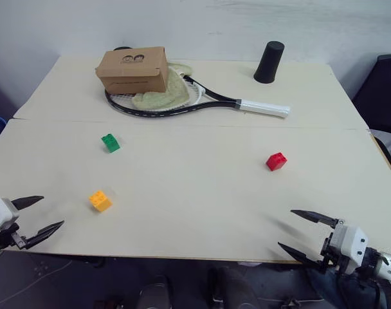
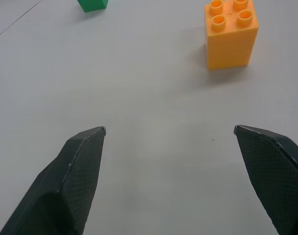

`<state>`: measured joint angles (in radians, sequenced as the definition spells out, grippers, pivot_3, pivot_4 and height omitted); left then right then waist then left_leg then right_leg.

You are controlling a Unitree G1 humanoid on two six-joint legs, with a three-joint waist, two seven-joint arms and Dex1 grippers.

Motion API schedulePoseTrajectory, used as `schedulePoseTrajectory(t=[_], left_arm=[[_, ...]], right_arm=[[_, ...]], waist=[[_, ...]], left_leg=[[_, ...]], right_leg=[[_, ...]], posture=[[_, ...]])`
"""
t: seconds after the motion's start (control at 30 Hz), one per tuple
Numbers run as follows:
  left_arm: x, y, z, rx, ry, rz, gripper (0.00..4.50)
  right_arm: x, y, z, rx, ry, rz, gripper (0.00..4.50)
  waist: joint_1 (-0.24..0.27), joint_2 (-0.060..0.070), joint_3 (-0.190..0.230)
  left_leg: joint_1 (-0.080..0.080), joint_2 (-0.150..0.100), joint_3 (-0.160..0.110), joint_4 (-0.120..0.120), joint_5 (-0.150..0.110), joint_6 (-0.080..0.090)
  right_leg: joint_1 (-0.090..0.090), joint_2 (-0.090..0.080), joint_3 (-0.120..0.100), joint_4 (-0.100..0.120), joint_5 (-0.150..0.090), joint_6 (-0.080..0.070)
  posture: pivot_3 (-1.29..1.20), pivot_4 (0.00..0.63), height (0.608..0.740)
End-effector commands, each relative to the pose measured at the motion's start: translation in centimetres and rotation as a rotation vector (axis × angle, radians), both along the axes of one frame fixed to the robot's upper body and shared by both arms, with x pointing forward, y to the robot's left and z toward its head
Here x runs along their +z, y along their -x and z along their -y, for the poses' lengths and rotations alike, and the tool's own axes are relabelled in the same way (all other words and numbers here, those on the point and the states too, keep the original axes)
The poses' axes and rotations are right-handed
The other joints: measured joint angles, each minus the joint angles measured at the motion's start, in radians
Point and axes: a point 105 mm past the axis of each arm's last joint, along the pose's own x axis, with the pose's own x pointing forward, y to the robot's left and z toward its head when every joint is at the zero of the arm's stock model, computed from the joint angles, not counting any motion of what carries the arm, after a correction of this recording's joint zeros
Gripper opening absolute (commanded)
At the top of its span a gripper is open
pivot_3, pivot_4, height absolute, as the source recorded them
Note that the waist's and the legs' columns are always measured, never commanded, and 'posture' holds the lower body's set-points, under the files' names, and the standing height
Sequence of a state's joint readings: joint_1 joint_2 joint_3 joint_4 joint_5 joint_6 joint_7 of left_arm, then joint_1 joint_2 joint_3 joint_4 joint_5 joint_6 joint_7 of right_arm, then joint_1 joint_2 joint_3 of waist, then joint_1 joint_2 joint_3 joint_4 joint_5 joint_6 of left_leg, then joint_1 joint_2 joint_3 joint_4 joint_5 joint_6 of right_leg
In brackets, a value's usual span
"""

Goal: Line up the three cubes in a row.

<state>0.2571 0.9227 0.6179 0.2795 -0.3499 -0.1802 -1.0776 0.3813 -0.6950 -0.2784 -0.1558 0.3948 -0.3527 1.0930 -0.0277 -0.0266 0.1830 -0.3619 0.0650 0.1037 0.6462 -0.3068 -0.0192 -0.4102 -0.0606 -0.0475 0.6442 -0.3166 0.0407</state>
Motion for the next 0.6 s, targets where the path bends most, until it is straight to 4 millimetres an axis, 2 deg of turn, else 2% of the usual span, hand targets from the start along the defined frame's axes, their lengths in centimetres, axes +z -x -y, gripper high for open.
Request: schedulePoseTrajectory(t=[0.03, 0.13, 0.2, 0.33, 0.43, 0.5, 0.6], left_arm=[[1.5, 0.1, 0.1, -0.01, -0.011, 0.042, 4.41], [2.2, 0.3, 0.7, -0.016, 0.073, 0.044, 4.41], [3.3, 0.3, 1.8, -0.068, 0.159, -0.002, 4.41], [6.0, -0.6, 6.1, -0.223, 0.245, 0.011, 4.41], [6.6, -1.3, 9.3, -0.324, 0.259, 0.027, 4.41], [6.8, -1.6, 11.0, -0.385, 0.266, 0.039, 4.41], [6.9, -2.2, 13.2, -0.466, 0.244, 0.094, 4.41]], right_arm=[[0.3, 0.2, -0.2, 0.015, -0.008, 0.014, 4.5], [0.8, -0.1, -0.2, -0.014, -0.048, 0.019, 4.5], [1.5, 0.0, 0.0, -0.062, -0.133, -0.019, 4.5], [2.4, -0.6, 3.9, -0.343, -0.211, 0.021, 4.5], [2.4, -0.4, 6.7, -0.528, -0.232, 0.066, 4.5], [2.1, 0.0, 7.6, -0.61, -0.264, 0.071, 4.5], [0.9, 1.0, 7.8, -0.655, -0.248, 0.06, 4.5]], waist=[[0.0, 0.0, 0.0], [-0.001, 0.0, 0.0], [0.0, 0.0, 0.0], [0.007, 0.0, 0.0], [0.012, 0.0, 0.0], [0.012, 0.001, 0.0], [0.005, 0.003, 0.0]], left_leg=[[0.0, 0.0, 0.0, 0.0, 0.0, 0.0], [0.0, 0.0, 0.0, 0.0, 0.0, 0.0], [0.0, 0.0, 0.0, 0.0, 0.0, 0.0], [0.0, 0.0, -0.002, 0.0, 0.0, -0.001], [0.0, -0.001, -0.001, 0.001, 0.0, 0.0], [0.001, -0.001, 0.0, 0.0, 0.0, -0.001], [0.002, 0.0, 0.0, -0.002, 0.0, -0.001]], right_leg=[[0.0, 0.0, 0.0, 0.0, 0.0, 0.0], [0.0, 0.0, 0.0, 0.0, 0.0, 0.0], [0.0, 0.0, 0.0, 0.0, 0.0, 0.0], [0.001, -0.001, -0.001, 0.001, 0.0, 0.0], [0.002, -0.002, 0.0, 0.0, 0.0, 0.0], [0.002, -0.002, 0.001, 0.0, 0.0, 0.0], [0.002, 0.0, 0.001, 0.0, -0.001, -0.001]], posture=[[0.0, 0.15, 0.74], [0.0, 0.15, 0.74], [0.0, 0.15, 0.74], [0.0, 0.15, 0.74], [0.0, 0.15, 0.74], [0.0, 0.15, 0.74], [0.0, 0.15, 0.74]])
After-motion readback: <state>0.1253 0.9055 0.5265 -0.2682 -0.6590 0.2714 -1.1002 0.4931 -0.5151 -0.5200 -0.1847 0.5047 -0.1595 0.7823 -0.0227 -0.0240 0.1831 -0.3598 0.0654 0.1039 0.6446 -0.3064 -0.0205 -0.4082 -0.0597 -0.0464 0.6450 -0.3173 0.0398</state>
